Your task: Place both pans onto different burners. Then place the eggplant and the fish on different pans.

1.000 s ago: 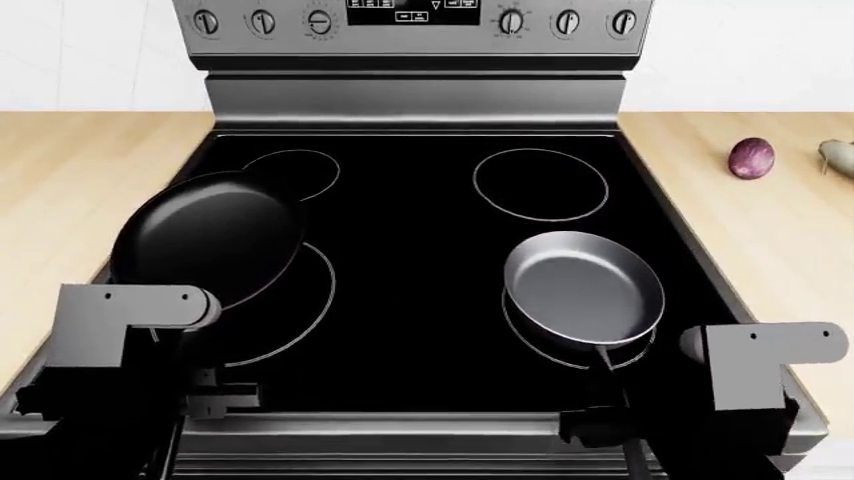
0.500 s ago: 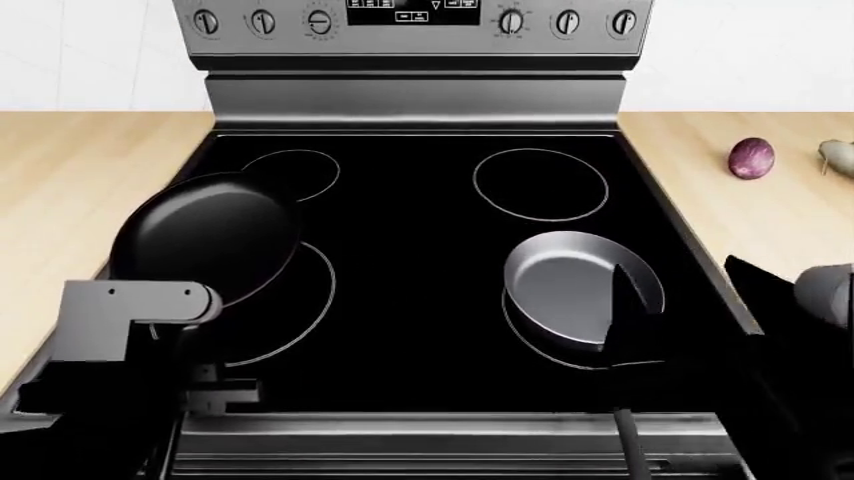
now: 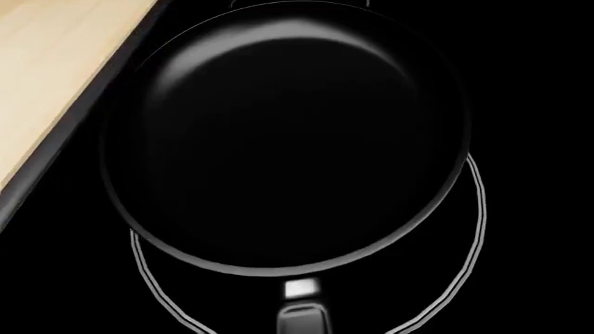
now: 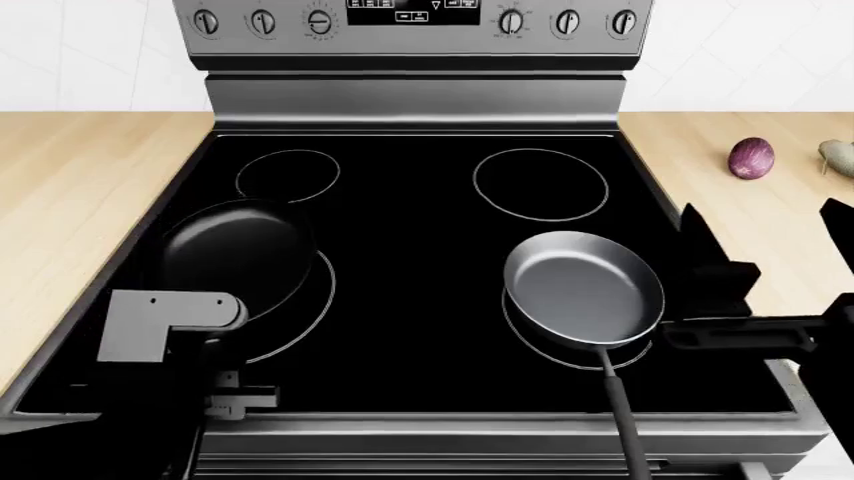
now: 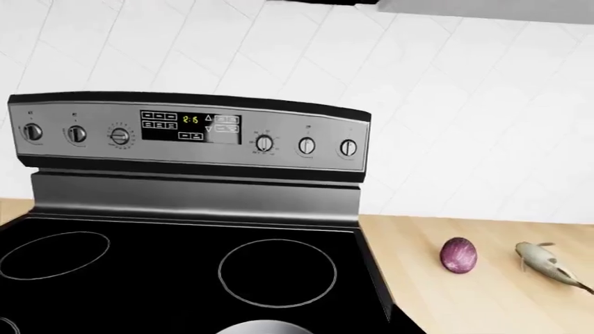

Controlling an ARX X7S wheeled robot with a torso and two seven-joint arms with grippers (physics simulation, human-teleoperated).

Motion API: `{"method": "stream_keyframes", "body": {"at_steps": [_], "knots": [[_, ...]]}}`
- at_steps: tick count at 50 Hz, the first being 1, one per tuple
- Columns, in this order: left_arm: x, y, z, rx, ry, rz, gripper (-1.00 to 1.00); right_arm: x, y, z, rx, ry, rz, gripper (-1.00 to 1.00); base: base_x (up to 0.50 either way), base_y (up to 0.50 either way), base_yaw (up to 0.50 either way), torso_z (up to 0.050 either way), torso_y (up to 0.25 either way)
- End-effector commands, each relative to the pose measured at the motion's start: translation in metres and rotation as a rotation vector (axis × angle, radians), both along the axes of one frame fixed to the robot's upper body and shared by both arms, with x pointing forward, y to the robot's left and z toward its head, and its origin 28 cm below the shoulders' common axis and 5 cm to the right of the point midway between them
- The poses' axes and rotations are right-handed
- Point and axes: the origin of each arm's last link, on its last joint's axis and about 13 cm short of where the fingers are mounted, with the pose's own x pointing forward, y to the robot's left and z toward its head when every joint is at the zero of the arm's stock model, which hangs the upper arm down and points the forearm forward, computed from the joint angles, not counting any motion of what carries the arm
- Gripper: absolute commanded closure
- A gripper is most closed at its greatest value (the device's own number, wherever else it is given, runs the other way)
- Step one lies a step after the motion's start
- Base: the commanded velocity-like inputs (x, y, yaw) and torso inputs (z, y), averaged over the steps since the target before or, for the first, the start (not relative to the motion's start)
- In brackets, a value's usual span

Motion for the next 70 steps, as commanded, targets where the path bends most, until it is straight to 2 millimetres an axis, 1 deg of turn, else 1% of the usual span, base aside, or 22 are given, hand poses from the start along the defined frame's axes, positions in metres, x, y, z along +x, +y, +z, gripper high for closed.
{"method": "stream_keyframes", "body": {"at_steps": [1,5,9,10,20,25,31,33,34,37,41,45,52,58,65,70], "knots": [[0.006,0.002,-0.002,0.009,-0.027,0.031,1.0,0.0,-0.001,0.0,0.002,-0.001,-0.009,-1.0,0.0,0.0,0.0,0.0,0.0],[0.006,0.002,-0.002,0.009,-0.027,0.031,1.0,0.0,-0.001,0.0,0.002,-0.001,-0.009,-1.0,0.0,0.0,0.0,0.0,0.0],[0.005,0.002,-0.008,0.008,-0.009,0.031,1.0,0.001,-0.001,-0.003,0.005,0.007,-0.009,-1.0,0.0,0.0,0.0,0.0,0.0],[0.005,0.002,-0.009,0.009,-0.007,0.03,-1.0,0.001,-0.001,-0.003,0.004,0.008,-0.009,-1.0,0.0,0.0,0.0,0.0,0.0],[0.004,0.004,-0.005,0.019,-0.015,0.026,-1.0,0.002,-0.001,-0.004,0.007,0.012,-0.007,-1.0,0.0,0.0,0.0,0.0,0.0],[0.003,0.004,0.001,0.023,-0.03,0.026,-1.0,0.002,-0.001,-0.004,0.007,0.014,-0.006,-1.0,0.0,0.0,0.0,0.0,0.0],[-0.004,0.004,0.022,0.018,-0.103,0.017,-1.0,0.002,-0.001,-0.005,0.007,0.015,-0.006,-1.0,0.0,0.0,0.0,0.0,0.0],[-0.01,0.002,0.042,0.014,-0.155,0.005,-1.0,0.002,0.0,-0.005,0.011,0.017,-0.003,-1.0,0.0,0.0,0.0,0.0,0.0],[-0.013,0.001,0.046,0.013,-0.175,0.0,-1.0,0.003,0.0,-0.005,0.01,0.017,-0.002,-1.0,0.0,0.0,0.0,0.0,0.0],[-0.019,0.0,0.056,0.007,-0.224,-0.007,-1.0,0.003,0.0,-0.005,0.01,0.018,-0.002,-1.0,0.0,0.0,0.0,0.0,0.0],[-0.021,0.002,0.069,0.003,-0.272,-0.002,-1.0,0.003,0.0,-0.005,0.01,0.017,-0.001,-1.0,0.0,0.0,0.0,0.0,0.0],[-0.022,0.003,0.076,0.004,-0.298,0.004,-1.0,0.004,0.001,-0.005,0.008,0.018,0.002,-1.0,0.0,0.0,0.0,0.0,0.0],[-0.028,0.002,0.083,-0.004,-0.335,0.003,-1.0,0.006,0.001,-0.007,0.006,0.021,-0.006,-1.0,0.0,0.0,0.0,0.0,0.0],[-0.032,0.002,0.084,-0.009,-0.36,0.008,-1.0,0.009,0.001,-0.009,0.007,0.027,-0.011,-1.0,0.0,0.0,0.0,0.0,0.0],[-0.033,0.004,0.083,-0.011,-0.365,0.015,-1.0,0.01,0.0,-0.011,0.009,0.032,-0.021,-1.0,-0.46,0.0,0.0,0.0,0.0],[-0.034,0.004,0.082,-0.008,-0.364,0.017,-1.0,0.01,0.0,-0.012,0.015,0.024,-0.022,-1.0,-0.05,0.0,0.0,0.0,0.0]]}}
